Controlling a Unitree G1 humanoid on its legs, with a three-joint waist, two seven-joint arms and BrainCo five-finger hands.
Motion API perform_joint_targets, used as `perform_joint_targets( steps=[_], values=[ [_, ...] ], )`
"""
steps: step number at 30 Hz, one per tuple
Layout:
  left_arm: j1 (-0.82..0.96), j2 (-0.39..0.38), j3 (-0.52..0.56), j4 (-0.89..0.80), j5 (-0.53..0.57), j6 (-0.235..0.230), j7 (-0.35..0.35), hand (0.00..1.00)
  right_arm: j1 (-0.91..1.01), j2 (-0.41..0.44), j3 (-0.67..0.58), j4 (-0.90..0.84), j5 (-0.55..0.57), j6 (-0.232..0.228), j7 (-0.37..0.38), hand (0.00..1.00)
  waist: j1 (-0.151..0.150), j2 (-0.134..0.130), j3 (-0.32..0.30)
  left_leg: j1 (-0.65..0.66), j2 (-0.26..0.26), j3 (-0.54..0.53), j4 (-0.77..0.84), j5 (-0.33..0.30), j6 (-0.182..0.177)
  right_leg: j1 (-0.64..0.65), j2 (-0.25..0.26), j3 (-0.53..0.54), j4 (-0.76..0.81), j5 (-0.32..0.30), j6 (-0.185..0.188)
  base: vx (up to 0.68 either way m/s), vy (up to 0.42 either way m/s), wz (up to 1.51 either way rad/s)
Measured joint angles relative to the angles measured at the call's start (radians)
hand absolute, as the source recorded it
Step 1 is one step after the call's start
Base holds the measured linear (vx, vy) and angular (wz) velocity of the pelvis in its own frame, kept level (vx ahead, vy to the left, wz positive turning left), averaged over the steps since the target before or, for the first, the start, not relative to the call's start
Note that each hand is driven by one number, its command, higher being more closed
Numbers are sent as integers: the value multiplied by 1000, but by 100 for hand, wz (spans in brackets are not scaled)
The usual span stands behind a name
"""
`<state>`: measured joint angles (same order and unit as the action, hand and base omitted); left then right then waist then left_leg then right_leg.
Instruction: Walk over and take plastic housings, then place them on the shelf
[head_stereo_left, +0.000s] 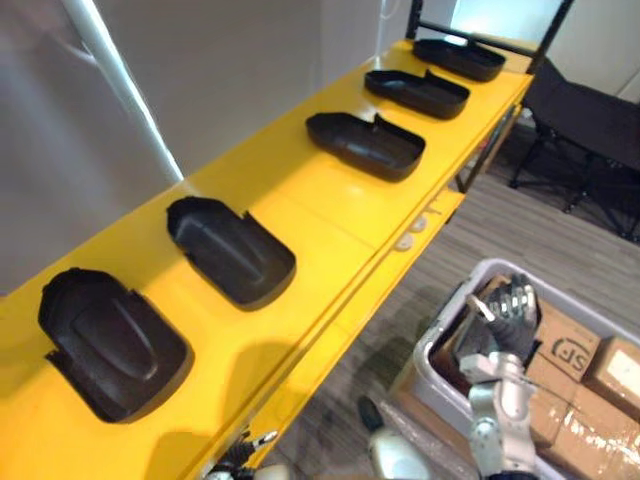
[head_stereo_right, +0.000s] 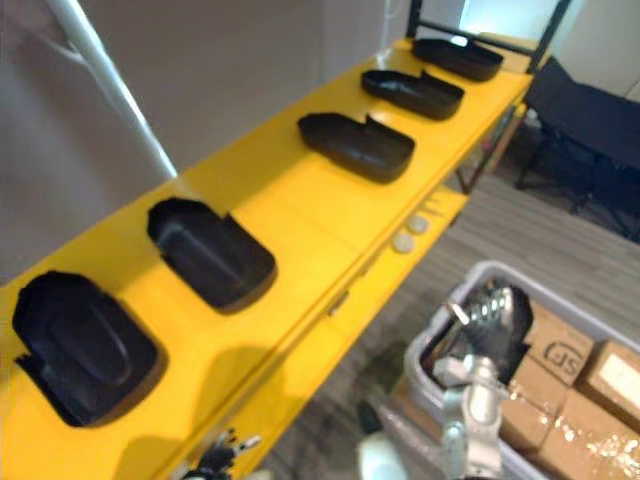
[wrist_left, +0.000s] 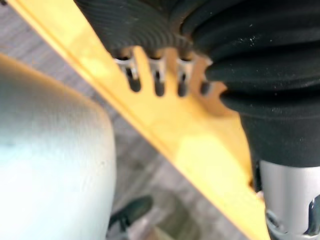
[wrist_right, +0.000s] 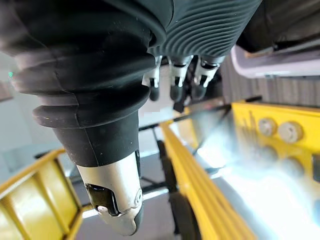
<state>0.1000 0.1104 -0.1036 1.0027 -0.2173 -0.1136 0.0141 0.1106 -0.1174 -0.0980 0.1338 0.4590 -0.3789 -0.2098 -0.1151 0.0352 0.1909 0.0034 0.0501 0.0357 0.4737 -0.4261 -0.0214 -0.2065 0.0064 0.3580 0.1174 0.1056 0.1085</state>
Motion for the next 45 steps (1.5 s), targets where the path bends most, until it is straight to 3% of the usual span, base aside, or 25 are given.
perform_joint_targets(
  steps=[3,5,6,8,10,13,15,17,18,19,22,23,24,25,26,27,28,30,31,33,36,37,39,42,45],
  values=[
    [-2,1,-15,-29,1,-1,3,0,26,15,63,0,2,-1,-3,0,5,-7,29,1,-6,15,75,-63,15,-4,15,6,34,14,16,-182,63,-49],
    [-7,9,-17,-45,5,6,14,0,61,34,93,0,-1,1,8,0,21,-20,43,-8,-4,67,108,-76,32,-3,5,-14,-9,17,-80,-288,52,-84],
    [-15,5,-16,-46,1,15,31,0,84,41,108,5,-2,3,16,0,34,-16,54,-2,14,110,91,-60,48,-15,-19,-115,-10,-33,-154,-254,35,-88],
    [-25,4,-16,-37,-6,36,54,0,85,46,142,23,-1,4,22,0,45,-8,59,-4,45,179,61,-30,50,-72,-22,-227,123,-23,-127,-254,34,-108],
    [-29,8,-17,-34,-8,57,60,0,87,46,148,38,-2,1,34,0,36,-8,59,-4,65,204,19,9,44,-52,-25,-306,222,-55,-135,-93,0,-61],
    [-32,29,-7,-40,0,65,60,0,72,51,152,39,-11,-16,30,0,52,-38,55,-10,86,226,-23,58,30,46,-78,-399,256,-158,-125,-27,-88,-30],
    [-32,31,24,-37,1,74,63,0,56,52,167,32,-53,-16,-2,0,52,-52,51,-12,88,212,-18,69,11,58,-70,-438,222,-126,-69,-61,-153,-26],
    [-32,32,43,-30,17,75,63,0,31,48,197,33,-71,-16,-27,0,76,-39,43,-16,99,177,-64,79,10,90,-28,-403,107,-44,-32,-49,-113,-55],
    [-30,27,45,-19,48,73,63,0,18,49,210,29,-85,-14,-44,0,83,-18,37,-24,158,210,-87,119,-14,93,-12,-389,125,-72,-112,-34,-118,-44],
    [-24,39,49,-18,54,71,65,0,20,49,217,28,-91,-13,-59,0,88,-27,33,-17,165,205,-113,144,-28,67,-66,-419,318,-161,-158,-12,-134,-25],
    [5,84,48,8,70,76,82,0,8,50,228,23,-91,5,-80,0,118,-52,18,-29,224,205,-134,180,-81,73,-200,-433,407,-181,-163,-18,-237,-25],
    [17,89,47,12,70,78,84,0,2,50,232,19,-94,7,-82,0,117,-54,17,-36,244,207,-135,189,-97,67,-207,-434,402,-181,-163,-43,-337,-31],
    [38,92,45,22,68,77,88,0,0,51,237,7,-107,13,-91,0,118,-63,16,-48,283,217,-133,205,-132,60,-224,-446,379,-170,-150,-31,-380,-25],
    [51,102,52,20,70,67,93,0,0,59,238,4,-110,19,-95,0,129,-90,11,-63,298,215,-123,219,-166,56,-247,-483,333,-121,-110,-13,-409,-29],
    [51,109,53,24,69,69,94,0,-3,62,238,4,-110,26,-95,0,128,-109,13,-72,306,213,-113,223,-182,53,-253,-501,314,-119,-65,-4,-598,-46],
    [44,108,64,30,65,70,104,0,-12,51,238,14,-110,46,-96,0,137,-111,10,-93,342,190,-102,231,-187,55,-222,-536,279,-184,24,0,-604,-91],
    [37,76,88,31,54,68,129,0,-44,25,238,19,-107,60,-97,0,153,-71,34,-88,377,180,-103,241,-174,60,-177,-546,223,-202,39,-17,-576,-108],
    [33,32,104,42,-28,68,158,0,-57,-12,232,60,-96,72,-96,0,143,-27,70,-35,380,171,-136,303,-163,69,-145,-499,195,-198,32,-25,-250,-91],
    [42,24,102,44,-48,65,161,0,-48,-24,229,70,-90,74,-94,0,135,-29,71,-26,369,165,-154,312,-174,71,-146,-490,195,-198,32,4,-157,-54],
    [73,3,101,43,-25,29,192,0,29,-38,215,72,-80,72,-90,0,102,-14,62,34,301,140,-232,300,-183,101,-155,-470,168,-192,32,14,-79,-24],
    [71,-2,101,39,23,18,290,0,53,-37,221,71,-85,69,-71,0,101,-9,56,75,298,114,-297,246,-183,88,-121,-437,96,-164,46,-96,36,-49],
    [67,1,102,40,23,20,297,0,50,-36,218,71,-79,66,-66,0,104,-12,57,81,287,117,-309,232,-211,87,-129,-437,74,-146,52,-76,132,-42],
    [67,22,103,42,29,24,297,0,72,-1,225,71,-76,39,-37,0,103,-52,56,80,253,132,-305,227,-203,110,-161,-436,7,-71,68,-46,152,-26],
    [63,40,104,40,17,28,296,0,72,16,237,71,-79,24,-17,0,105,-73,43,77,239,137,-282,218,-210,143,-170,-437,-82,-10,75,-1,109,-14],
    [54,31,129,38,-47,30,296,0,52,17,238,71,-79,-1,18,0,105,-59,41,49,235,90,-249,213,-207,156,-166,-439,-126,15,76,32,31,-3]
  ],
)
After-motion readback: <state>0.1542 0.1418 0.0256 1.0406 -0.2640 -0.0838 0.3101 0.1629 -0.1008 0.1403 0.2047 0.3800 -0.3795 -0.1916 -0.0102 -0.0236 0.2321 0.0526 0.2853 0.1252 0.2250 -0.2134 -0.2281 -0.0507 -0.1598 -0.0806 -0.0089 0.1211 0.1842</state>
